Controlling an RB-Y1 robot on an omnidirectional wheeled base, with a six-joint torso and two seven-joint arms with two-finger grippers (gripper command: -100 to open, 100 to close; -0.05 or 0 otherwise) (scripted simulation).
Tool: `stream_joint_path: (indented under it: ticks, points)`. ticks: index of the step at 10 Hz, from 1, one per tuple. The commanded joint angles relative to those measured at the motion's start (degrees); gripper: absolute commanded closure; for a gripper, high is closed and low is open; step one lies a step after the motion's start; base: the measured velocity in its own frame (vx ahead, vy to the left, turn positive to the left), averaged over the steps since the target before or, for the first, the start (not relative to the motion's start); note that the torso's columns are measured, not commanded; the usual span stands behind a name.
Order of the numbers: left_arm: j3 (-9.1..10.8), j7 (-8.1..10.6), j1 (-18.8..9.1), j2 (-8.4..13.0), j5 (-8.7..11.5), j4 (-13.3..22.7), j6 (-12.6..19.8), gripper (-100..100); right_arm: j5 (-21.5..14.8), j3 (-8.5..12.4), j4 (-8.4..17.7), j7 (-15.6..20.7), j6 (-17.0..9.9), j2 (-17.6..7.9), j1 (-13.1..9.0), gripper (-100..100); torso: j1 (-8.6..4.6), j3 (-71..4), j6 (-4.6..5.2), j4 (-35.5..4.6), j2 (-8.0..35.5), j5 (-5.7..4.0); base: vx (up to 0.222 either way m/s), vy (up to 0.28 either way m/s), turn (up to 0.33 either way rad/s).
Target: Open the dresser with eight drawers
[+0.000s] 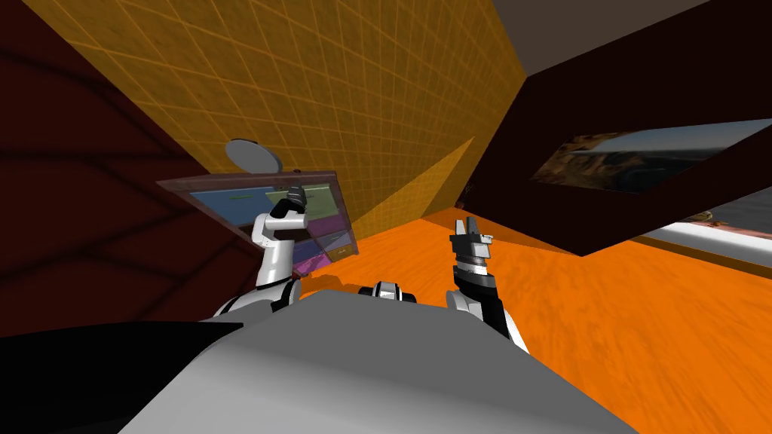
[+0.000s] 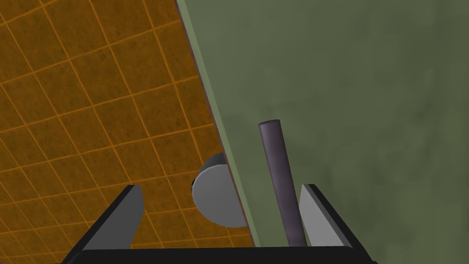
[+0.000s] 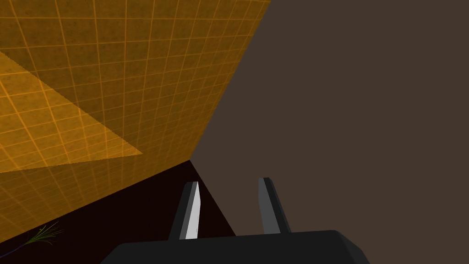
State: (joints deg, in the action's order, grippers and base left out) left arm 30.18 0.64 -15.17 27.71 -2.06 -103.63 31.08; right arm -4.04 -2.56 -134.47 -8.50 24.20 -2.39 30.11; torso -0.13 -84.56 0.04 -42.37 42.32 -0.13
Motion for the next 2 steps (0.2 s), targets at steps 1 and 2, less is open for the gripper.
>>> stream_joint_path:
  ticks: [1, 2]
  points:
    - [0.01, 0.00, 0.03, -0.02, 0.00, 0.04, 0.03, 0, 0.00, 0.00, 0.00, 0.00, 0.00, 0.00, 0.00, 0, 0.03, 0.01, 0.00, 0.02, 0.01, 0.04, 0.000, 0.000, 0.000]
    - [0.01, 0.00, 0.06, -0.03, 0.00, 0.06, 0.06, 0, 0.00, 0.00, 0.00, 0.00, 0.00, 0.00, 0.00, 0, 0.05, 0.01, -0.01, 0.04, 0.01, 0.06, 0.000, 0.000, 0.000]
